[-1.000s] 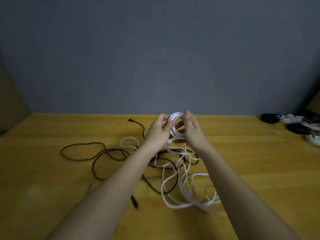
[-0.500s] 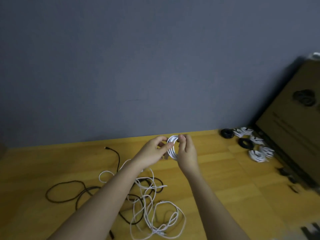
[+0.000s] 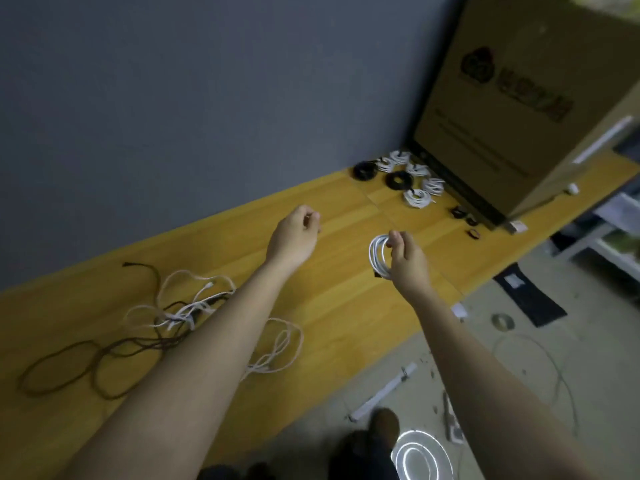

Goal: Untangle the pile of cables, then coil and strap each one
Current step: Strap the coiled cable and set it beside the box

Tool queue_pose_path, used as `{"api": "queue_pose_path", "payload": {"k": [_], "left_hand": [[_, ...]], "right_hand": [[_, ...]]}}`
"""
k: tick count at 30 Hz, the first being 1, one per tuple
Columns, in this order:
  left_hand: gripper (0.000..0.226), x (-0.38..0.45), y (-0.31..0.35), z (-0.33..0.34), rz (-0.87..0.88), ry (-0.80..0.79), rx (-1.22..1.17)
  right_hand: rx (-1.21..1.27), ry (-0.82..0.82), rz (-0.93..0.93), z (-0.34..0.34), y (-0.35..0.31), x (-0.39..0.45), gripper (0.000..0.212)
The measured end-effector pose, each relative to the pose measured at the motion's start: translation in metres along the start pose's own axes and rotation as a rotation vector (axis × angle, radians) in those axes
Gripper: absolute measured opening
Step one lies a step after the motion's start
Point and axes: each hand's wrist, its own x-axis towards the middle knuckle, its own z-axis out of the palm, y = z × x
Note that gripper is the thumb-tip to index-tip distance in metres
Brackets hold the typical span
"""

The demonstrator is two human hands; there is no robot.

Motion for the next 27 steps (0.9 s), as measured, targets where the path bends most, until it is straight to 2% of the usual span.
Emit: {"api": "queue_pose_path", "payload": {"k": [4, 13, 21, 27], "left_hand": [[0.017, 0.029, 0.021, 0.081, -0.019, -0.068, 0.085], [0.019, 0.081, 0.075, 0.256, -0.153, -0.118, 0.176], [0.017, 0.139, 0.077, 0.365, -0.263, -0.18, 0.268], [0.014, 0.2, 0.087, 0.452, -0.291, -0.326, 0.288]], "right_hand": [[-0.004, 0.044, 0.151, -0.062, 0.073, 0.036, 0.031], [-0.203, 0.011, 0.208, -0.209, 0.196, 0.149, 0.03], [-0.324, -0.172, 0.281, -0.232, 0.274, 0.224, 0.039], [-0.347, -0.274, 0.308, -0.233, 0.32, 0.279, 0.036]]}}
